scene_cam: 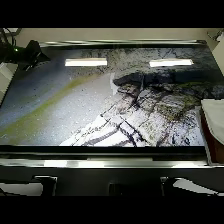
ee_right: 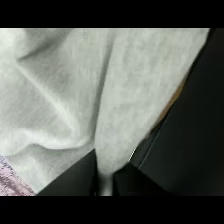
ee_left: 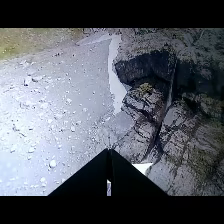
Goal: Fold the clothes and pants, and hang the long-sleeved shirts on hangers.
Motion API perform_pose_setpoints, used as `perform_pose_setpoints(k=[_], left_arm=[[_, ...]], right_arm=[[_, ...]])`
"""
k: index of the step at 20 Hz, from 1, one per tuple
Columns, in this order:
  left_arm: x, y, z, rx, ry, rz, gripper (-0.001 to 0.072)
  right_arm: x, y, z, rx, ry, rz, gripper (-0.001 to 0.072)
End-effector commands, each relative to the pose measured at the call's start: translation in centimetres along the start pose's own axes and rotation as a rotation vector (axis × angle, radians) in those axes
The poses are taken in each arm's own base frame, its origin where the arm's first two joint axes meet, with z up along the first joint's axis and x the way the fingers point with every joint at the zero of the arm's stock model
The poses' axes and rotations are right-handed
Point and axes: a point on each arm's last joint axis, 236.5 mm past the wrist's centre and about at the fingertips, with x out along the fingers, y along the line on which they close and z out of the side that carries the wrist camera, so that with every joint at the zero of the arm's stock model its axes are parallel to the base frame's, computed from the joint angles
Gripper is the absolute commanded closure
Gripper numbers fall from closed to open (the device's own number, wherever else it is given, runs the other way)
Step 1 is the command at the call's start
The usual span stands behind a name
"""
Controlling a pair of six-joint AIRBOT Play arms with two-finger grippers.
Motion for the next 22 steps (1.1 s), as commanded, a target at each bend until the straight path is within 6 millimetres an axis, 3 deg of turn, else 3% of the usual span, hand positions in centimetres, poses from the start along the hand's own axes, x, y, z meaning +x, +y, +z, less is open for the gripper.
perform_pose_setpoints(k=[1, 3, 5, 7, 10, 11, 12, 14, 17, 19, 22], left_arm=[[0.0, 0.0, 0.0, 0.002, 0.001, 0.000, 0.0683], [0.0, 0.0, 0.0, 0.001, 0.000, 0.000, 0.0683], [0.0, 0.0, 0.0, 0.002, 0.000, 0.001, 0.0683], [0.0, 0.0, 0.0, 0.015, 0.000, 0.001, 0.0683], [0.0, 0.1, 0.0, 0.028, 0.000, 0.001, 0.0683], [0.0, 0.0, 0.1, 0.037, -0.002, 0.001, 0.0682], [0.0, 0.0, 0.1, 0.059, -0.003, 0.001, 0.0683], [0.0, 0.0, 0.1, 0.090, -0.004, 0.000, 0.0682], [0.0, 0.1, 0.1, 0.154, -0.005, 0.004, 0.0683], [0.0, 0.2, 0.2, 0.206, -0.006, 0.008, 0.0683], [-0.6, 1.2, 0.5, 0.293, -0.019, 0.064, 0.0683]], right_arm=[[3.3, -1.5, 0.1, 0.029, -0.005, -0.065, 0.0477], [3.4, -3.4, 0.6, 0.037, -0.027, -0.146, 0.0308], [2.4, -5.5, 1.2, 0.035, -0.070, -0.230, 0.0274], [1.0, -6.6, 1.7, 0.037, -0.124, -0.270, 0.0141], [-1.1, -4.9, 2.8, 0.038, -0.242, -0.175, 0.0195], [-1.8, -3.0, 3.2, 0.023, -0.280, -0.088, 0.0286], [-2.6, 0.3, 3.4, -0.031, -0.317, 0.053, 0.0472], [-5.2, 8.1, 2.9, -0.167, -0.369, 0.368, 0.0670], [-8.7, 18.5, -1.5, -0.449, -0.406, 0.621, 0.0679], [-9.5, 24.9, -6.6, -0.671, -0.409, 0.682, 0.0679], [-10.5, 33.0, -16.7, -0.989, -0.436, 0.763, 0.0679]])
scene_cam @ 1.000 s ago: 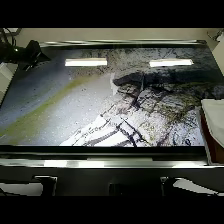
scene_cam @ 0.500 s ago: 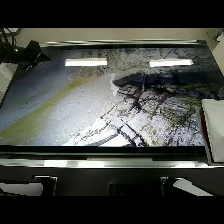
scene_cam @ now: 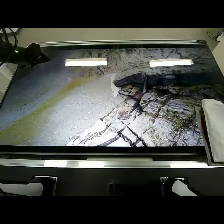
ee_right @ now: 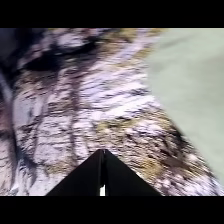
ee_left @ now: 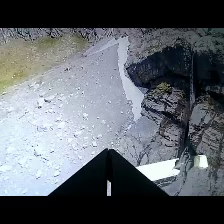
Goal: Fold the clothes and pants, and hang the long-sleeved shirts on hangers.
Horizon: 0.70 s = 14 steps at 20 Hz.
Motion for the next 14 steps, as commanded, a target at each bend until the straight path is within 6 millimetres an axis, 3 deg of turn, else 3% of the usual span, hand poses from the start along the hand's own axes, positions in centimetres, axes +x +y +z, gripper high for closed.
perform_pose_setpoints(k=[1, 3, 6, 8, 14], left_arm=[[-0.8, 1.3, 0.2, 0.128, -0.010, 0.072, 0.0683], [-1.5, 2.1, 0.6, 0.167, -0.026, 0.118, 0.0683], [-1.7, 2.7, 1.3, 0.161, -0.051, 0.129, 0.0683], [-1.6, 2.7, 1.3, 0.160, -0.054, 0.129, 0.0683], [-1.6, 2.9, 1.1, 0.172, -0.041, 0.135, 0.0680]], right_arm=[[2.6, 14.7, -2.4, -0.326, -0.032, 0.213, 0.0679], [3.3, 20.3, -4.6, -0.481, -0.057, 0.251, 0.0680], [3.6, 24.6, -6.6, -0.620, -0.103, 0.257, 0.0680], [3.4, 25.8, -6.9, -0.635, -0.122, 0.279, 0.0680], [3.3, 26.0, -6.7, -0.632, -0.134, 0.283, 0.0676]])
